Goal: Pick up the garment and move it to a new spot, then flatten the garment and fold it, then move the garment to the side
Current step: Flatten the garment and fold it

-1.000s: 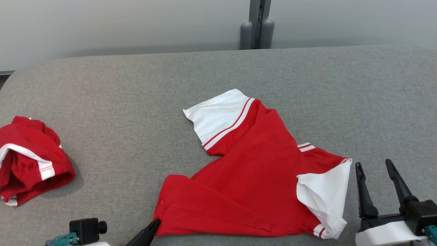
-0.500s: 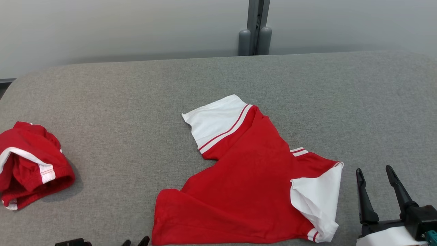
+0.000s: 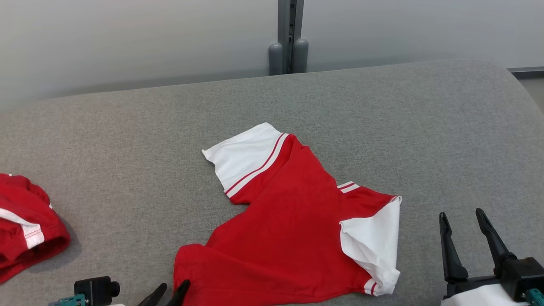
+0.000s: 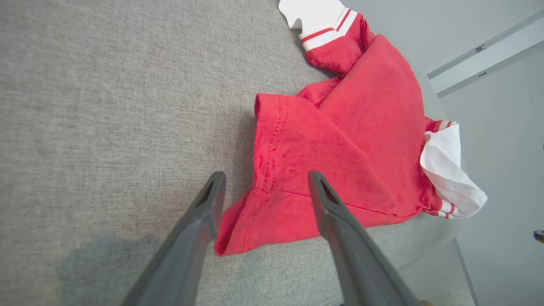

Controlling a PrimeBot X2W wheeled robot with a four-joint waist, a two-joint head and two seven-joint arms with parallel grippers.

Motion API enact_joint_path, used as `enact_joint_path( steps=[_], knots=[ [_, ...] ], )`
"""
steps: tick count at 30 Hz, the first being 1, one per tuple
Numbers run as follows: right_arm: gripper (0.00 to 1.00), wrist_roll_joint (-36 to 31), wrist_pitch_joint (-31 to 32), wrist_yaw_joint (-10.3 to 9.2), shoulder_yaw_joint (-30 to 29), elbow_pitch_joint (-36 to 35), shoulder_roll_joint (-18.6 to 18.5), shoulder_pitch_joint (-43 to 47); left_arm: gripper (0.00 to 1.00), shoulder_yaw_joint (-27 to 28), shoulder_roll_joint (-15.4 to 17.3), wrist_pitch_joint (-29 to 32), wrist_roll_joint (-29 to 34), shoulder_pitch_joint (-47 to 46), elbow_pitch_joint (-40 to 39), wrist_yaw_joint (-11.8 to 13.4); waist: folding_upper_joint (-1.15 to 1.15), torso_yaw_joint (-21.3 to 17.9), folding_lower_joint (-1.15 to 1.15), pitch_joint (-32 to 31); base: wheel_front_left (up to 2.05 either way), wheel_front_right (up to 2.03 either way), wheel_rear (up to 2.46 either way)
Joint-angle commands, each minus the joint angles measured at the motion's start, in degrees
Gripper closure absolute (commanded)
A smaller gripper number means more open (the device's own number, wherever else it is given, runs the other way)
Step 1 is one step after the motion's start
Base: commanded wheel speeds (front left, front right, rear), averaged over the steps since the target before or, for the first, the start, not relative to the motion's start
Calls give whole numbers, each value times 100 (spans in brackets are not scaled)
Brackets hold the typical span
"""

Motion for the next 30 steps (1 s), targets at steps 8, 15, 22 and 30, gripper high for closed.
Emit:
enact_joint_path(
  steps=[8,15,22,30],
  knots=[
    [0,38,-28,-1,-62,-17,-34,57,73,41,-96,-27,-72,-150,267,-194,0,-71,0,1,0,0,0],
    [0,65,-28,-1,-75,-17,-34,31,100,-7,-194,28,-126,-151,286,-454,0,18,0,-6,0,0,0],
    [0,97,-29,-1,-84,-24,-35,32,100,35,-117,52,-178,-144,138,-570,0,137,0,10,0,0,0],
    [0,116,-29,-1,-153,-43,-34,53,100,59,603,243,-282,271,-885,-479,0,247,0,43,0,0,0]
  ],
)
